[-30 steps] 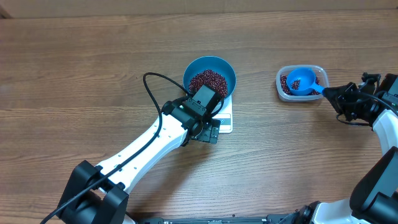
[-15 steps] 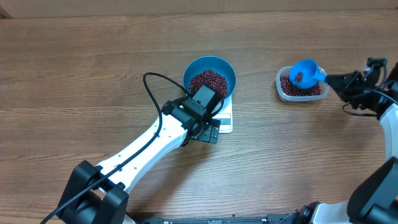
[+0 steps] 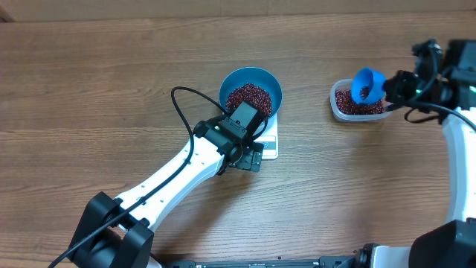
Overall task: Scoop item into bowl and weigh 150g on scale
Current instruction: 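Lift the scoop and carry it left over the teal bowl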
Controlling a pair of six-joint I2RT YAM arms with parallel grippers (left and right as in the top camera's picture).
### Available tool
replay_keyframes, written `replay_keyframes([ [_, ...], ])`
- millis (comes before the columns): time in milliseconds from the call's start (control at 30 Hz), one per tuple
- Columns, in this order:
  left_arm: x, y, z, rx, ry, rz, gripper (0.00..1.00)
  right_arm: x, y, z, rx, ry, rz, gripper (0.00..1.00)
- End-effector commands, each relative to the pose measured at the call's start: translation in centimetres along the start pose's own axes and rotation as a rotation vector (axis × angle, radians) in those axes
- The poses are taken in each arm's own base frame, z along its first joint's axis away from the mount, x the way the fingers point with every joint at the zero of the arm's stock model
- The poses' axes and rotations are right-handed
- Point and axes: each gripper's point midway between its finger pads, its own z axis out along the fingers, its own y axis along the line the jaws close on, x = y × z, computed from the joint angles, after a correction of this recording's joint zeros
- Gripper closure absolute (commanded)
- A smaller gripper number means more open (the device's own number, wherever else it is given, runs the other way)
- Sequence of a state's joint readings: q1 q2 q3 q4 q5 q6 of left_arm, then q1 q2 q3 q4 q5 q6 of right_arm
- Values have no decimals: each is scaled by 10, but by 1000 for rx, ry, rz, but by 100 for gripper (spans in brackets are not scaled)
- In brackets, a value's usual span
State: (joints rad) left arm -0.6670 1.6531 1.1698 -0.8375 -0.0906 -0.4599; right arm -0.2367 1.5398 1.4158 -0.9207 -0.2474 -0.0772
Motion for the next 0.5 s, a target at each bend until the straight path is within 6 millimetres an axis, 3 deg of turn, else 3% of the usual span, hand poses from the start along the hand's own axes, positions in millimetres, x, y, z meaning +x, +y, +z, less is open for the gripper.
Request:
replay_keyframes([
  [0,-2,3,-3,-8,-15,20,0,-18,-5,-19,243,-48,-208,96],
  [133,-2,3,-3,-8,-15,20,0,-17,18,-14,304,-31,-386,96],
  [300,-2,3,-3,-8,-15,20,0,-24,22,-22,473,-53,-459,96],
  [467,-2,3,-3,-8,-15,20,0,-24,31,-22,487,-60,-489,96],
])
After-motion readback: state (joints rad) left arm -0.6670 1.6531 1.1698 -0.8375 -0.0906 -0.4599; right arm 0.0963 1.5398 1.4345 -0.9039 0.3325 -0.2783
